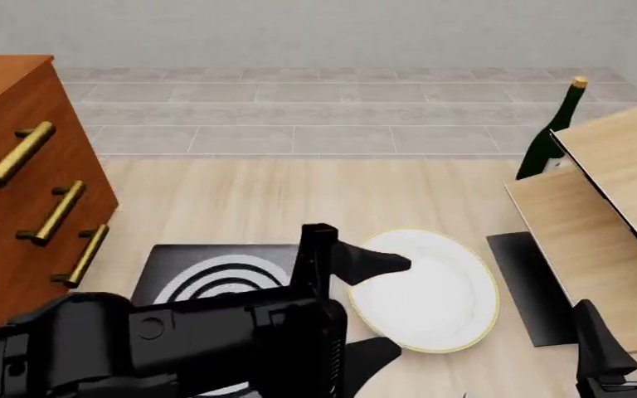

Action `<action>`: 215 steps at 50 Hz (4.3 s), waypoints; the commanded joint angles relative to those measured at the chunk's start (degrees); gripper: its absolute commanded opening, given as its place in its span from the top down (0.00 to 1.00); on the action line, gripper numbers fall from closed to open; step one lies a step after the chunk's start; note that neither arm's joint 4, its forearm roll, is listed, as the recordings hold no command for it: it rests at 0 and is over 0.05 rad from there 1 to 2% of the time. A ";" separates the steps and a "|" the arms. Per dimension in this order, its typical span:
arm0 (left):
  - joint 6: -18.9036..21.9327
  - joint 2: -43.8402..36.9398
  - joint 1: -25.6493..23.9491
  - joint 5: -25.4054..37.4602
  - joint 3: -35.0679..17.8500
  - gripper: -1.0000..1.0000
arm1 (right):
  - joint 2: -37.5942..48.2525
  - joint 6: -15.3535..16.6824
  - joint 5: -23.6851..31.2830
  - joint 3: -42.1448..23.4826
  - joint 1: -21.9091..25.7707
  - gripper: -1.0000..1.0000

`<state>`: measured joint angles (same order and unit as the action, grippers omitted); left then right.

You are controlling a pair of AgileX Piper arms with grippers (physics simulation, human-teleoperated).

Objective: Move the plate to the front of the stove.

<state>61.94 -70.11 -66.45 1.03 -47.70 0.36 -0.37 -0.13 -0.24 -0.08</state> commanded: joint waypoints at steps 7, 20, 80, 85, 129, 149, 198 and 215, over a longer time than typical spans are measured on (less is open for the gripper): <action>1.53 -5.23 -1.40 -3.93 1.72 0.00 | -0.01 0.01 0.00 0.00 -0.01 0.00; 1.89 -9.16 -2.12 -6.84 2.30 0.00 | -0.01 0.01 0.00 0.00 0.01 0.00; 4.57 -22.89 3.09 -17.72 4.55 0.00 | -0.01 -0.01 0.00 0.00 -0.01 0.00; 5.53 -24.11 3.76 -19.14 5.07 0.00 | -0.01 0.02 0.00 0.00 0.01 0.00; 5.29 -31.74 4.95 -18.23 -0.16 0.00 | 0.00 0.00 0.00 0.00 0.02 0.00; 6.30 -34.57 5.70 -19.89 -0.37 0.00 | 0.01 0.01 0.01 0.00 -0.01 0.00; 7.32 -40.60 8.37 -21.75 -3.14 0.00 | -0.01 0.00 0.00 0.00 0.00 0.00; 7.88 -41.44 9.52 -21.51 -3.93 0.00 | 0.01 0.02 0.01 0.00 0.00 0.00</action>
<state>69.48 -110.97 -57.51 -20.52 -51.13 0.36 -0.36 -0.13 -0.24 -0.08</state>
